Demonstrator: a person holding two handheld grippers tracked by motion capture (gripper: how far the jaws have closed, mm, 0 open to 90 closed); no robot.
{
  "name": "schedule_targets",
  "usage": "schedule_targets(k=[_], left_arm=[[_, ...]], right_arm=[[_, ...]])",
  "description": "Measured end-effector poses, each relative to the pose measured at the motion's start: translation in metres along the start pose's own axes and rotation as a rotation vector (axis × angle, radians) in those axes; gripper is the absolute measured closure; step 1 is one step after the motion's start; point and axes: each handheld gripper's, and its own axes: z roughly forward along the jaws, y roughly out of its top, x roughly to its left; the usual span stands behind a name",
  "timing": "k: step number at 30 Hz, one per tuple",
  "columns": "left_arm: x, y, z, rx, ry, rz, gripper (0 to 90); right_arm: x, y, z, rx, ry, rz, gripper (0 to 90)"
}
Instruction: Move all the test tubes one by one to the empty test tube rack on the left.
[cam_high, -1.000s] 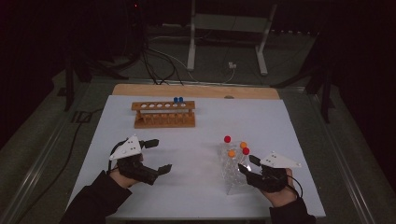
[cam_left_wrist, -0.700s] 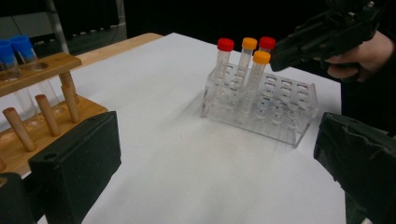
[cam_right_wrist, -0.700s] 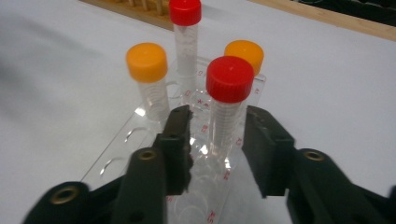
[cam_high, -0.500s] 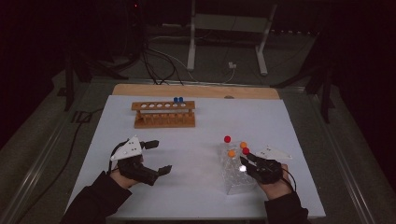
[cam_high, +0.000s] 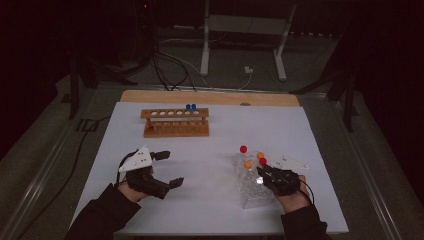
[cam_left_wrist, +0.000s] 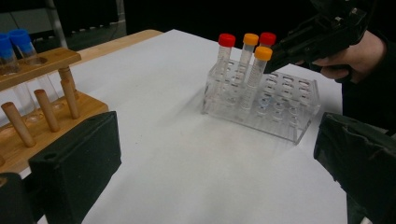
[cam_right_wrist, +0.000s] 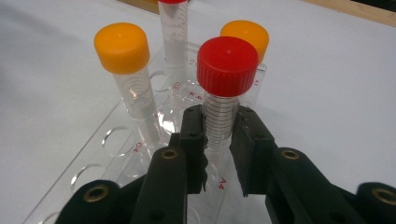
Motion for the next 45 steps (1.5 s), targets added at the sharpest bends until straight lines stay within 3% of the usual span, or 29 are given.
schedule_targets(k=[8,25,29,34,45], left_arm=[[0.000,0.001,-0.001,-0.001,-0.002,-0.002,1.6],[-0.002,0.003,-0.001,0.000,-0.017,0.006,1.6],[-0.002,0.004,-0.001,-0.002,-0.025,0.004,1.6],[-0.006,0.010,0.001,-0.004,-0.050,0.010,1.7],[-0.024,0.037,0.015,-0.020,-0.145,0.068,5.7]], right_arm=[[0.002,0.007,-0.010,-0.027,-0.013,-0.022,74.8],[0.007,0.032,-0.060,-0.155,0.003,-0.044,74.8],[0.012,0.037,-0.071,-0.174,0.048,-0.047,74.8],[0.028,0.041,-0.073,-0.172,0.123,-0.074,74.8],[0.071,0.043,-0.038,-0.093,0.245,-0.157,74.8]])
